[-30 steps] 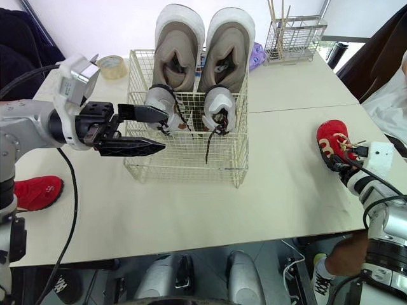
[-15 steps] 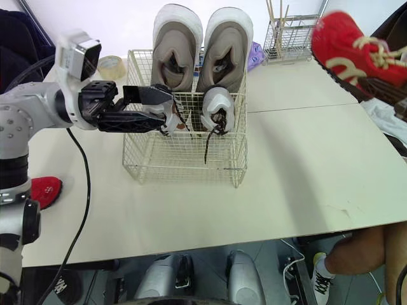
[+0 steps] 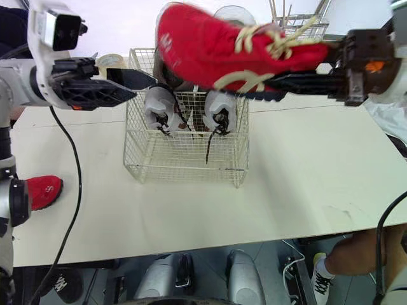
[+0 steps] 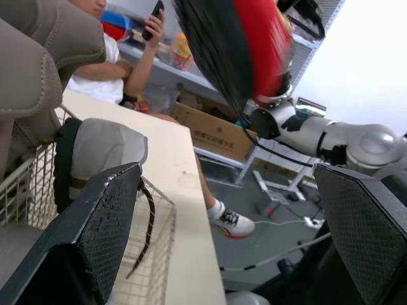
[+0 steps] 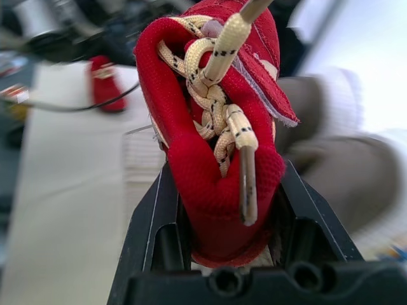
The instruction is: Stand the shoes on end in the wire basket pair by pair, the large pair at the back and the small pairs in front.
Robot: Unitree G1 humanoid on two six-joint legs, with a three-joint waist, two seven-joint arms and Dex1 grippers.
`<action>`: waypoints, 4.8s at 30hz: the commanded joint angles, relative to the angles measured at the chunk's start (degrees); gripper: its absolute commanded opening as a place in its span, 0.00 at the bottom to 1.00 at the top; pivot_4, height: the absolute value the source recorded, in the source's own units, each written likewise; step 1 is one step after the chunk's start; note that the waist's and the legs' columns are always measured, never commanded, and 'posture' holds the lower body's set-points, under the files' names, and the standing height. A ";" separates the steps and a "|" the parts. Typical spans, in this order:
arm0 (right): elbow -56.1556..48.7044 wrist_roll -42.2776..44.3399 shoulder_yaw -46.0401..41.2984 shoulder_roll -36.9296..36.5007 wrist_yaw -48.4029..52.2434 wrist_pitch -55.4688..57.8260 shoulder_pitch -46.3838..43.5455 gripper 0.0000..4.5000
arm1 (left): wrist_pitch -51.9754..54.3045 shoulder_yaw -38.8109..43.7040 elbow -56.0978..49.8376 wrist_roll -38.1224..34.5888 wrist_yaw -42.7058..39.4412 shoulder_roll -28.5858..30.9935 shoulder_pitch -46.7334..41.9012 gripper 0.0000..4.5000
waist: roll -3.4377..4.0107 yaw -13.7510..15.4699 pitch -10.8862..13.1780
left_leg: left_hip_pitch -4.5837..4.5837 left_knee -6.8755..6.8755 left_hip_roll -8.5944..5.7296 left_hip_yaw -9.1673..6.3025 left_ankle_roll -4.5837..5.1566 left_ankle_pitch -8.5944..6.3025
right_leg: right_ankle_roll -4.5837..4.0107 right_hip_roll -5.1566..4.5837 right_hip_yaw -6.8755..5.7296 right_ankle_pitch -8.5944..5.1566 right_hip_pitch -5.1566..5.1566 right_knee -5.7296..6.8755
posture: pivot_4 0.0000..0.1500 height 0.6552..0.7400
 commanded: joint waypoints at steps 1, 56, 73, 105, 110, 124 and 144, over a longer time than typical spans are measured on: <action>-0.11 -2.29 3.01 1.35 5.22 -3.40 -3.91 0.26 | 3.21 1.27 -0.86 -1.25 -1.07 1.15 -2.72 1.00 | -0.02 0.00 0.01 | -0.01 0.00 0.00 0.00 0.00 0.00 | 0.00 0.00 0.00 0.00 0.00 -0.01 | 1.00 1.00; 8.44 14.68 -23.85 15.04 -23.32 36.74 3.73 1.00 | 5.56 23.45 -17.88 -21.36 40.20 -24.51 14.43 0.08 | -0.20 0.14 0.02 | 0.06 0.26 -0.05 -0.07 -0.08 0.05 | -0.03 -0.25 -0.01 0.02 -0.03 0.62 | 1.00 1.00; -0.48 49.38 -16.53 39.10 -65.07 19.07 3.23 1.00 | -3.14 17.60 -18.54 -24.13 47.36 -29.39 15.92 0.08 | -0.17 -0.03 0.01 | 0.04 0.28 -0.09 -0.07 -0.04 0.03 | -0.02 -0.16 -0.02 0.02 0.01 0.61 | 1.00 1.00; 0.91 41.81 -7.53 29.65 -56.74 14.29 -0.55 0.16 | -1.78 15.81 -23.53 -26.94 46.87 -13.83 24.14 1.00 | -0.15 -0.07 0.02 | 0.03 0.21 -0.05 -0.07 -0.01 0.01 | -0.02 -0.12 -0.02 0.01 -0.03 0.51 | 1.00 1.00; 1.44 33.35 -4.56 19.81 -42.71 18.19 -1.03 0.16 | -1.32 16.96 -23.76 -24.82 41.52 -5.22 26.77 1.00 | -0.15 0.00 0.04 | 0.02 0.16 -0.05 -0.06 0.00 0.00 | -0.04 -0.12 -0.02 0.00 -0.07 0.49 | 1.00 1.00; -1.25 -0.49 9.91 13.99 -11.64 -0.48 4.58 0.16 | -3.54 18.46 -21.34 -23.18 39.75 -1.28 23.63 1.00 | -0.16 0.02 0.06 | -0.01 -0.03 -0.04 -0.02 0.01 -0.02 | -0.02 -0.13 -0.03 0.01 -0.07 0.11 | 1.00 1.00; 7.04 -21.28 19.35 19.42 0.44 -14.38 11.31 0.16 | -4.00 18.44 -22.42 -23.97 41.32 -2.48 23.73 1.00 | -0.21 -0.04 0.06 | 0.03 -0.03 -0.05 -0.01 -0.04 0.01 | -0.01 -0.11 -0.05 0.02 0.00 0.08 | 1.00 1.00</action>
